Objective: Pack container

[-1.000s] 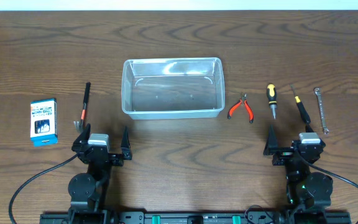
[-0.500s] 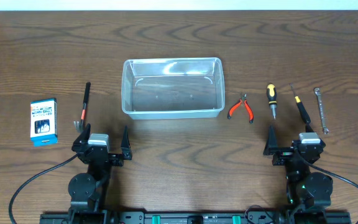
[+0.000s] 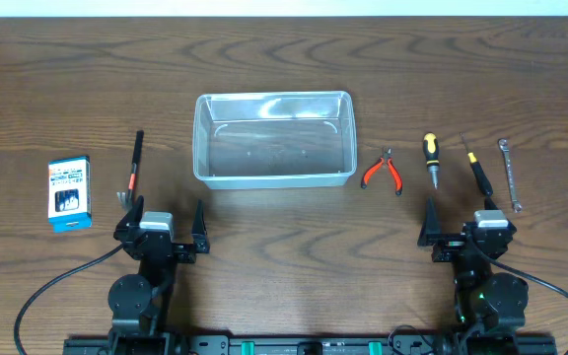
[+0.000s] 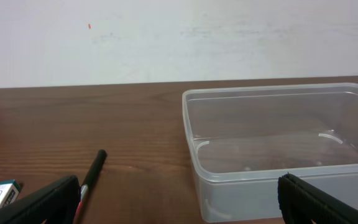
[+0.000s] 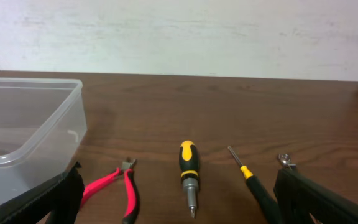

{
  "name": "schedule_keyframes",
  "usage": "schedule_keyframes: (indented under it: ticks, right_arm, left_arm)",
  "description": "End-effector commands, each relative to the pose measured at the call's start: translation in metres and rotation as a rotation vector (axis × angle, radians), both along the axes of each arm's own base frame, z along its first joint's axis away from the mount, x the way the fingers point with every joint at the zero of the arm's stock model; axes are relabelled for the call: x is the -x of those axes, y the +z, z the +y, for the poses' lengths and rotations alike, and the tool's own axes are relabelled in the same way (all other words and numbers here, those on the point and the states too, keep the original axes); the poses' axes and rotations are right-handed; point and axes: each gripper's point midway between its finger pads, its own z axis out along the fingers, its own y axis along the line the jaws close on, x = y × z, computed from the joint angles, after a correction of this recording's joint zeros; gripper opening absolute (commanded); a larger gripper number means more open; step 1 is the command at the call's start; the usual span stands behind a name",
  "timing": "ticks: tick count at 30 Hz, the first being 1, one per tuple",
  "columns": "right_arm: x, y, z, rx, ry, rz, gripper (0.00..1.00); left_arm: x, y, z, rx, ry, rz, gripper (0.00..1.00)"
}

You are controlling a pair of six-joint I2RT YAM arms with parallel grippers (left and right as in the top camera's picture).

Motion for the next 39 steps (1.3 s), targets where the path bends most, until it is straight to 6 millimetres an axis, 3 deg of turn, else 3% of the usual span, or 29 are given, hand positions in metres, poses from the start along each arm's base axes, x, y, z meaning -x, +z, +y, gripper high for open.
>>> schedule_keyframes:
  ticks: [1,6,9,13,19,23,29,34,39]
  right_arm:
    - [0.000,-0.001,0.001,-0.056,0.003,-0.001,0.99]
    - [0.001,0.004,0.013,-0.215,0.055,0.007,0.99]
    - [0.003,0.017,0.017,-0.218,0.078,0.014,0.99]
    - [0.003,0.044,0.017,-0.218,0.072,0.080,0.99]
    - [-0.013,0.062,0.025,-0.228,0.076,0.404,0.99]
    - [-0.024,0.067,0.025,-0.176,0.069,0.666,0.99]
    - [-0.040,0.071,0.026,-0.044,0.136,1.022,0.99]
    - [-0.053,0.076,0.043,-0.033,0.265,1.096,0.99]
    - [-0.057,0.042,0.017,0.172,0.127,1.243,0.99]
  left_arm:
    - [0.000,-0.014,-0.002,0.005,-0.011,0.035,0.98]
    - [-0.002,-0.008,0.005,0.012,0.031,0.008,0.98]
    - [-0.001,0.000,0.005,0.101,0.040,0.005,0.98]
    - [0.011,-0.002,0.007,0.131,0.061,0.137,0.98]
    - [0.035,0.013,0.013,0.120,0.109,0.390,0.98]
    - [0.038,0.029,0.013,0.161,0.138,0.522,0.98]
    - [0.029,0.044,0.013,0.171,0.168,0.688,0.98]
    - [0.025,0.041,0.012,0.166,0.173,0.733,0.98]
    - [0.025,0.042,0.012,0.166,0.173,0.728,0.98]
